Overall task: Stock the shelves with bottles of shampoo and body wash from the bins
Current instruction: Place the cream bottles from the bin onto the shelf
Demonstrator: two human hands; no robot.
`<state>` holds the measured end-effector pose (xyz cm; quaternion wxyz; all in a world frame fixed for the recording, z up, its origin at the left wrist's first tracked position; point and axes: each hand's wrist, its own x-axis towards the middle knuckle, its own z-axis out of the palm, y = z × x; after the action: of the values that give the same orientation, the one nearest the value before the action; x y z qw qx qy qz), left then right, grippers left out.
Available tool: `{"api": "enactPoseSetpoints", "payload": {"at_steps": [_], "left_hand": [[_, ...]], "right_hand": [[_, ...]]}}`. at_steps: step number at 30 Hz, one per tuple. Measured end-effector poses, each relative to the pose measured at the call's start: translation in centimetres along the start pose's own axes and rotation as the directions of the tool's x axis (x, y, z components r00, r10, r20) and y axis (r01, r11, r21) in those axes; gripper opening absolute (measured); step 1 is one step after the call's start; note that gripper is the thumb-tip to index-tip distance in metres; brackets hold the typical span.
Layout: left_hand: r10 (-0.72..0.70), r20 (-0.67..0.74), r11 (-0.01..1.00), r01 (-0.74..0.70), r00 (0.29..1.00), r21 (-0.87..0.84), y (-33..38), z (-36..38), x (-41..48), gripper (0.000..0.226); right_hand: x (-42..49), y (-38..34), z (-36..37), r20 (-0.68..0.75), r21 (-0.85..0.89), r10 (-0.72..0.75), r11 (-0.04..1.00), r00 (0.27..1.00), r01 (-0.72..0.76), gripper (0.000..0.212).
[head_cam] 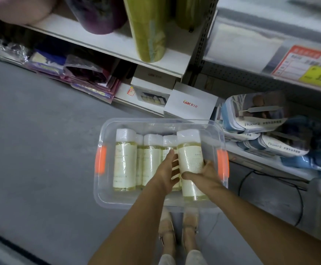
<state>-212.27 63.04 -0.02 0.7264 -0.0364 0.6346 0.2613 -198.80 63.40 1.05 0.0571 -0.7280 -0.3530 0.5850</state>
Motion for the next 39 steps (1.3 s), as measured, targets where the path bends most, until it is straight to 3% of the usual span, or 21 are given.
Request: {"api": "enactPoseSetpoints", "payload": {"at_steps": [4,7,9,12,16,22,28,33,36,39], "left_hand": [[0.047,0.006,0.995,-0.046,0.999,-0.093,1.8,0.0,-3.9,0.048],[0.087,0.025,0.982,-0.082,0.996,-0.169,3.8,0.6,-7.4,0.064],[0.109,0.076,0.962,-0.086,0.991,-0.258,5.1,0.6,-9.7,0.076],[0.198,0.144,0.935,-0.143,0.970,-0.325,7.5,0.3,-13.6,0.079],[0.350,0.211,0.907,-0.273,0.913,-0.321,10.0,0.1,-19.0,0.077],[0.452,0.208,0.870,-0.378,0.867,-0.316,13.3,0.0,-26.4,0.081],[0.542,0.204,0.825,-0.472,0.815,-0.310,15.4,0.8,-33.6,0.075],[0.632,0.226,0.772,-0.579,0.741,-0.262,17.7,2.0,-39.4,0.074],[0.683,0.235,0.731,-0.644,0.692,-0.228,19.1,3.0,-43.2,0.070],[0.746,0.268,0.661,-0.728,0.610,-0.184,20.3,4.2,-46.7,0.072]], "right_hand": [[-3.7,-3.4,-2.0,0.181,0.226,0.071,0.968,0.981,-0.111,0.078],[-7.0,-6.8,-3.4,0.395,0.383,0.087,0.889,0.915,-0.250,0.056],[-9.3,-9.0,-4.2,0.487,0.457,0.062,0.832,0.871,-0.314,0.053],[-12.7,-12.0,-5.1,0.599,0.523,0.009,0.753,0.801,-0.399,0.062],[-17.5,-14.9,-6.2,0.714,0.522,-0.103,0.737,0.693,-0.429,0.063],[-23.5,-18.6,-7.7,0.740,0.458,-0.142,0.822,0.657,-0.339,0.073],[-29.7,-21.1,-9.4,0.679,0.497,-0.186,0.829,0.710,-0.258,0.066],[-34.7,-23.3,-10.7,0.538,0.577,-0.353,0.817,0.766,-0.028,0.067],[-37.8,-24.6,-11.5,0.481,0.510,-0.443,0.843,0.757,0.169,0.056],[-39.8,-25.6,-11.9,0.418,0.398,-0.547,0.828,0.725,0.395,0.066]]}}
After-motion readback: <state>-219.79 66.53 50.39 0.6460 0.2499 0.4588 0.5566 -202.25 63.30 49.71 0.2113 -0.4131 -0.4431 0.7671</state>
